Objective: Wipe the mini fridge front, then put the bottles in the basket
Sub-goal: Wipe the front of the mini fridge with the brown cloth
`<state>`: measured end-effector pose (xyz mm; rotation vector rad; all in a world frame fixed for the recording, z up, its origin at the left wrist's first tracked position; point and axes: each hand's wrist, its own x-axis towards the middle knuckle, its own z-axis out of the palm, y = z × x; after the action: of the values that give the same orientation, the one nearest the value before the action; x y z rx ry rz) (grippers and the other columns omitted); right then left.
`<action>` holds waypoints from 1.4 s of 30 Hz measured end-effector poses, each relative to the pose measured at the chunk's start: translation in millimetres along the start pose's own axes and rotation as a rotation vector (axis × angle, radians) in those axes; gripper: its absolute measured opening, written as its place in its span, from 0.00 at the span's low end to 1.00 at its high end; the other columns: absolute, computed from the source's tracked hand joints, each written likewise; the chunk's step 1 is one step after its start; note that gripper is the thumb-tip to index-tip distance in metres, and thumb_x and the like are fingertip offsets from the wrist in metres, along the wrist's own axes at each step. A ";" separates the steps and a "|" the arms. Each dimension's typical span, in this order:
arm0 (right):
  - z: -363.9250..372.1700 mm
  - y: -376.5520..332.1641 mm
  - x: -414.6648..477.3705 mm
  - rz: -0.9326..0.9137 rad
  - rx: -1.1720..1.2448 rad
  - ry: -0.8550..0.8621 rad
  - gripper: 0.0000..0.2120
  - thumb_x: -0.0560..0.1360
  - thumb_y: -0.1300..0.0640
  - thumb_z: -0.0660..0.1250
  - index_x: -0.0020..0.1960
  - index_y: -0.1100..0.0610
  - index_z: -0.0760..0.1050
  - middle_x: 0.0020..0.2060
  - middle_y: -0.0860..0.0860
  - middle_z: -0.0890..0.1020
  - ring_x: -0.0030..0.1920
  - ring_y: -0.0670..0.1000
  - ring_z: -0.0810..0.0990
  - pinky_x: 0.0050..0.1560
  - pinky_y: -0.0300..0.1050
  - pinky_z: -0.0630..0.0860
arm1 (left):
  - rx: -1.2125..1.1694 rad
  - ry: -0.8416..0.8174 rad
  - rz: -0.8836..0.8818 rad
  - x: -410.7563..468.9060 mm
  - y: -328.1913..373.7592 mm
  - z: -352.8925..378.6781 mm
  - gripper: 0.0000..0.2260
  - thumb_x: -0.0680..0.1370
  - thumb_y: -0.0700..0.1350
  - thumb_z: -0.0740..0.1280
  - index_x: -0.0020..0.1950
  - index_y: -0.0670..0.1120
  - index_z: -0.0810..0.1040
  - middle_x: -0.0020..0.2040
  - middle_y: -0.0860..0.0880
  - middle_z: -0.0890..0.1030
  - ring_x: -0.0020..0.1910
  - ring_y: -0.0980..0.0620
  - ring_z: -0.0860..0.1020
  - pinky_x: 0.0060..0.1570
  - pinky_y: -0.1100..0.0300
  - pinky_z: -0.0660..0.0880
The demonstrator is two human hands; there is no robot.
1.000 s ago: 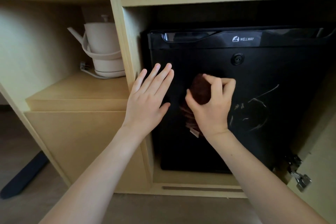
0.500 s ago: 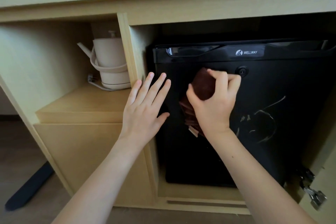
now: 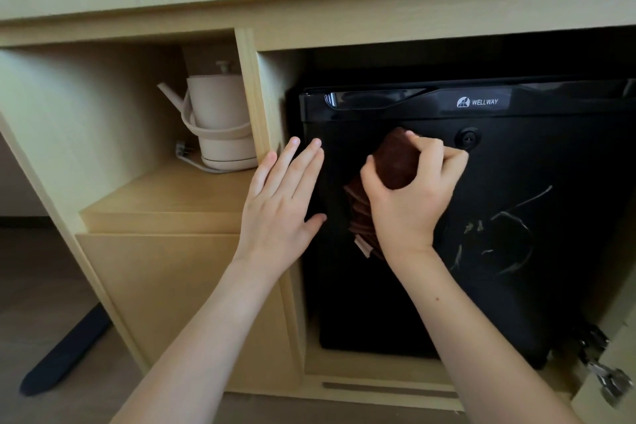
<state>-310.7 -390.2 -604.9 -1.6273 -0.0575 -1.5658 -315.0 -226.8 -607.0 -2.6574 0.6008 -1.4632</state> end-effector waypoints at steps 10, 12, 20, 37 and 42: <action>-13.5 8.5 9.1 -0.160 -0.018 -0.242 0.21 0.68 0.59 0.77 0.58 0.62 0.76 0.51 0.52 0.68 0.50 0.47 0.73 0.55 0.33 0.73 | -0.096 0.073 0.041 17.5 19.4 3.0 0.37 0.70 0.46 0.76 0.76 0.42 0.67 0.77 0.46 0.66 0.78 0.46 0.59 0.78 0.48 0.48; -29.4 18.0 20.2 -0.084 -0.035 -0.126 0.21 0.68 0.58 0.78 0.57 0.63 0.76 0.51 0.51 0.68 0.50 0.44 0.71 0.55 0.28 0.70 | -0.177 0.066 -0.004 19.3 27.3 6.4 0.38 0.69 0.45 0.77 0.76 0.42 0.66 0.76 0.44 0.66 0.78 0.45 0.59 0.78 0.50 0.49; -33.1 18.2 26.7 -0.097 -0.055 -0.193 0.22 0.66 0.59 0.78 0.57 0.62 0.76 0.52 0.50 0.67 0.50 0.45 0.71 0.55 0.29 0.70 | -0.195 0.056 0.083 26.4 32.4 6.0 0.38 0.69 0.44 0.76 0.77 0.44 0.66 0.78 0.48 0.64 0.79 0.46 0.57 0.77 0.47 0.55; -80.7 46.7 66.7 -0.023 -0.117 -0.104 0.21 0.67 0.58 0.78 0.56 0.62 0.75 0.52 0.52 0.68 0.49 0.40 0.71 0.53 0.23 0.67 | -0.223 0.084 0.124 38.4 61.6 7.4 0.37 0.69 0.45 0.76 0.76 0.45 0.68 0.76 0.49 0.68 0.77 0.42 0.60 0.77 0.45 0.55; -116.3 64.0 86.6 0.040 -0.119 -0.023 0.21 0.68 0.58 0.78 0.56 0.62 0.75 0.53 0.55 0.70 0.50 0.34 0.71 0.51 0.21 0.66 | -0.266 0.072 0.135 41.4 82.4 12.5 0.39 0.69 0.45 0.78 0.76 0.44 0.66 0.76 0.48 0.68 0.77 0.43 0.61 0.77 0.45 0.57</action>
<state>-348.7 -542.6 -583.8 -1.7278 0.0564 -1.5452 -310.6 -319.4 -599.3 -2.6953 1.0265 -1.5428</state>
